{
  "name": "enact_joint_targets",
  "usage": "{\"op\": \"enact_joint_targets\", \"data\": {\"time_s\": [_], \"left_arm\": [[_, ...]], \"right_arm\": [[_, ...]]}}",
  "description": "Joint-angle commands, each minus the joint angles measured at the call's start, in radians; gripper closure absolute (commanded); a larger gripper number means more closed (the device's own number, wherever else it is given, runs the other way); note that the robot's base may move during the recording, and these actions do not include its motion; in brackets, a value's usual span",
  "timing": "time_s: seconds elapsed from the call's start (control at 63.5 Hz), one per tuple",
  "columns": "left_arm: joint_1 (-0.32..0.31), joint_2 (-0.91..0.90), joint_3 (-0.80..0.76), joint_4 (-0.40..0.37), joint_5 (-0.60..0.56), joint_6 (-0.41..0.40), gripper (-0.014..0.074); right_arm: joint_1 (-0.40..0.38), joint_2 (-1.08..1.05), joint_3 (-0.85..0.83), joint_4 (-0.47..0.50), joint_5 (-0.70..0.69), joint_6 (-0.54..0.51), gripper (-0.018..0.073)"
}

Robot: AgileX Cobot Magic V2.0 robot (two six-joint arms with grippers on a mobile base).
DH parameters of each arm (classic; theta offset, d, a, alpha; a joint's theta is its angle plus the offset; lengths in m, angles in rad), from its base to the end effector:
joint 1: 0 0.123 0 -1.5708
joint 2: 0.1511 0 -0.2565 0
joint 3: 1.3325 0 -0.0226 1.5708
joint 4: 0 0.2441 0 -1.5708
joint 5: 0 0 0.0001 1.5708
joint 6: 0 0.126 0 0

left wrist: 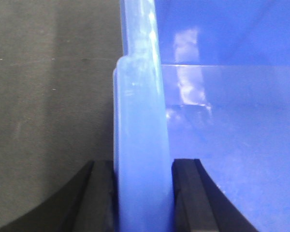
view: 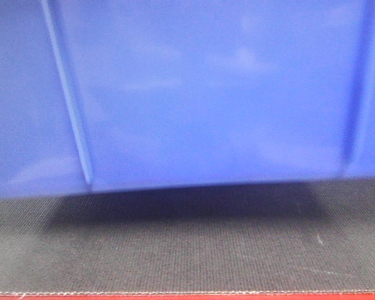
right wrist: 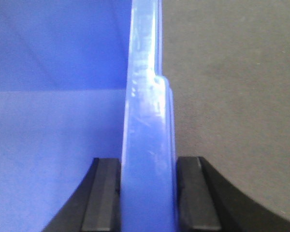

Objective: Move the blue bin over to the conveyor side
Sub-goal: 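Lower the blue bin onto the black conveyor belt with both grippers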

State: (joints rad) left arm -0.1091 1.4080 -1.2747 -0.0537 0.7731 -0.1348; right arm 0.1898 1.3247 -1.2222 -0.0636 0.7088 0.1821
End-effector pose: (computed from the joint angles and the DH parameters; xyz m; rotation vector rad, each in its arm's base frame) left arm 0.3254 -0.0404 0.2988 -0.0591 2.3952 -0.1776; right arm 0.3097 0.0542 0.3138 -0.0429 2.2957 0.1200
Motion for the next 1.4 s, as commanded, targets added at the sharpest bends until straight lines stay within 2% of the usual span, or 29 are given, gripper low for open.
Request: {"op": "enact_joint_targets", "data": {"time_s": [0.0, 0.173, 0.63, 0.724, 0.818, 0.897, 0.976, 1.055, 1.149, 1.291, 1.385], "left_arm": [[-0.005, 0.004, -0.017, 0.022, -0.099, -0.005, 0.0613], [-0.005, 0.043, -0.016, 0.022, -0.117, -0.005, 0.0613], [-0.005, 0.074, -0.015, 0.022, -0.109, -0.005, 0.0613], [-0.005, 0.075, -0.015, 0.022, -0.109, -0.005, 0.0606], [-0.005, 0.075, -0.015, 0.024, -0.109, -0.005, 0.0519], [-0.005, 0.075, -0.015, 0.027, -0.113, -0.005, 0.0360], [-0.005, 0.075, -0.015, 0.039, -0.120, -0.005, 0.0178], [-0.005, 0.075, -0.015, 0.054, -0.134, -0.008, 0.0053], [-0.005, 0.075, -0.015, 0.054, -0.150, -0.008, 0.0022], [-0.005, 0.066, -0.031, 0.054, -0.147, -0.008, 0.0057], [-0.005, 0.042, -0.052, 0.054, -0.135, -0.008, 0.0100]], "right_arm": [[-0.007, 0.004, 0.030, -0.026, -0.164, -0.008, 0.0641], [-0.007, 0.033, 0.085, -0.026, -0.236, -0.008, 0.0641], [-0.007, 0.109, 0.085, -0.026, -0.332, -0.008, 0.0636], [-0.007, 0.116, 0.085, -0.026, -0.332, -0.008, 0.0533], [-0.007, 0.121, 0.085, -0.026, -0.324, -0.008, 0.0333], [-0.007, 0.121, 0.085, -0.026, -0.316, -0.008, 0.0200], [-0.007, 0.121, 0.083, -0.026, -0.316, -0.008, 0.0152], [-0.007, 0.119, 0.076, -0.028, -0.307, -0.008, 0.0150], [-0.007, 0.114, 0.056, -0.028, -0.290, -0.008, 0.0150], [-0.007, 0.080, 0.008, -0.030, -0.249, -0.008, 0.0160], [-0.007, 0.053, -0.032, -0.048, -0.212, -0.008, 0.0205]]}}
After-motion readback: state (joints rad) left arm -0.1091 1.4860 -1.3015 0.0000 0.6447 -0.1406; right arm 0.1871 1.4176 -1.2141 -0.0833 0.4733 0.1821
